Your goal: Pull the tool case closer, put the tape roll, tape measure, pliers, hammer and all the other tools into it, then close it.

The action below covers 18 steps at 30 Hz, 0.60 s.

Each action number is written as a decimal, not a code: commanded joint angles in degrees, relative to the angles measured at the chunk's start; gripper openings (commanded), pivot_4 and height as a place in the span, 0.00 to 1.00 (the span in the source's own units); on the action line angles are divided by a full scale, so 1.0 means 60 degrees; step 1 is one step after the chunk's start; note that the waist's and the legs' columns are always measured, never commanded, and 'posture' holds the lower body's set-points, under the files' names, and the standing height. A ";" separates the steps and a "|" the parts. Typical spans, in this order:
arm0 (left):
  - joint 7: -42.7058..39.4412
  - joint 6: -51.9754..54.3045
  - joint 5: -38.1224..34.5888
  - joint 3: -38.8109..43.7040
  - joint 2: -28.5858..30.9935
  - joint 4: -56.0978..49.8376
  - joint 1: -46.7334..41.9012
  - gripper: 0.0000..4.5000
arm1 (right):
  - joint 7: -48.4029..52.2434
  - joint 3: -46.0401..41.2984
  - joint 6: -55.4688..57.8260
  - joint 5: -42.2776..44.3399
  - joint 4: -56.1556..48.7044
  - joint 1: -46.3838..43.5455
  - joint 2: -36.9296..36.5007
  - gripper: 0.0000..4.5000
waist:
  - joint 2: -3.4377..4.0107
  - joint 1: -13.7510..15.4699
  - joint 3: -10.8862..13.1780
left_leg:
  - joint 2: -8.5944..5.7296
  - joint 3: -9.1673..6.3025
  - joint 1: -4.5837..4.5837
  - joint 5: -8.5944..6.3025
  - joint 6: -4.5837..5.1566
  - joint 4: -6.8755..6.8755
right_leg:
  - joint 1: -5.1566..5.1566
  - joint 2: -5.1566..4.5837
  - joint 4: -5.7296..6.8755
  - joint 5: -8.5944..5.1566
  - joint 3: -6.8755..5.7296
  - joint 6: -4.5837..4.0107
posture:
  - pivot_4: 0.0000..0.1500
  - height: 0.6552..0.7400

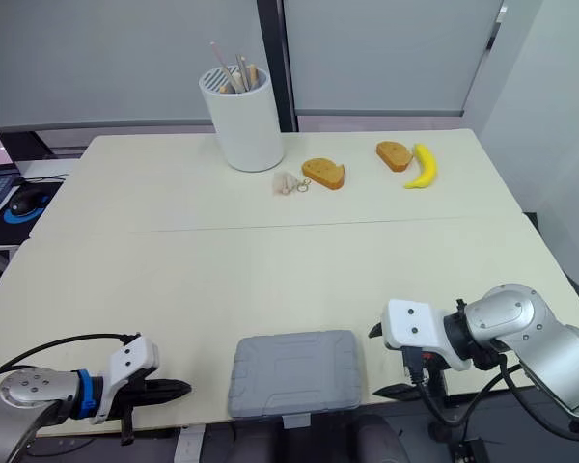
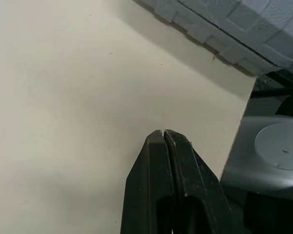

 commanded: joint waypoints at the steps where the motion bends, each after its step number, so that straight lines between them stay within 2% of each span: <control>1: 0.0253 -0.0135 0.0136 -0.0066 -0.0166 -0.0447 0.0036 0.00 | -0.0523 0.0451 -0.1046 -0.1155 0.0304 0.0353 -0.0006 0.99 | -0.0002 0.0004 0.0002 | -0.0001 0.0000 -0.0001 0.0000 0.0000 0.0000 | 0.0001 0.0000 0.0000 0.0000 0.0000 0.0000 | 1.00 0.93; 4: 0.0276 -0.0442 -0.0037 0.0290 -0.0317 -0.0561 0.0141 0.00 | -0.0463 0.0281 -0.1363 -0.1024 0.0256 0.0522 0.0183 0.99 | -0.0002 0.0001 0.0002 | -0.0003 -0.0002 -0.0002 0.0000 0.0000 -0.0001 | 0.0001 0.0000 0.0001 0.0000 0.0000 0.0000 | 1.00 0.93; 7: 0.0018 -0.0670 -0.0271 0.0830 -0.0113 -0.0517 0.0300 0.00 | -0.0223 -0.0207 -0.1572 -0.0529 0.0214 0.0477 0.0305 0.99 | -0.0007 -0.0026 0.0005 | 0.0003 -0.0004 0.0002 0.0000 0.0000 0.0000 | 0.0005 0.0006 0.0001 0.0001 -0.0002 0.0001 | 1.00 0.93; 9: -0.0461 -0.0983 -0.0323 0.1441 0.0361 -0.0585 0.0580 0.00 | 0.0142 -0.0812 -0.1990 -0.0082 0.0300 0.0381 0.0212 0.99 | -0.0012 -0.0015 0.0008 | 0.0002 -0.0007 0.0007 0.0000 0.0000 0.0000 | 0.0009 0.0006 0.0002 0.0001 -0.0005 0.0001 | 1.00 0.93; 15: -0.1377 -0.1513 -0.0743 0.3095 0.1004 -0.1336 0.1251 0.00 | 0.1879 -0.2258 -0.2538 0.1214 0.0521 0.0374 -0.0758 0.99 | -0.0011 0.0017 0.0013 | -0.0010 -0.0002 0.0011 0.0000 -0.0001 0.0001 | 0.0019 -0.0015 -0.0005 0.0001 -0.0007 -0.0001 | 1.00 0.93; 18: -0.1202 -0.1765 -0.0315 0.3384 0.1009 -0.1396 0.1331 0.00 | 0.2298 -0.2561 -0.2783 0.1400 0.0745 0.0360 -0.1036 0.99 | -0.0013 0.0026 0.0013 | -0.0017 -0.0001 0.0011 0.0000 -0.0001 0.0001 | 0.0022 -0.0023 -0.0011 0.0004 -0.0008 -0.0003 | 1.00 0.93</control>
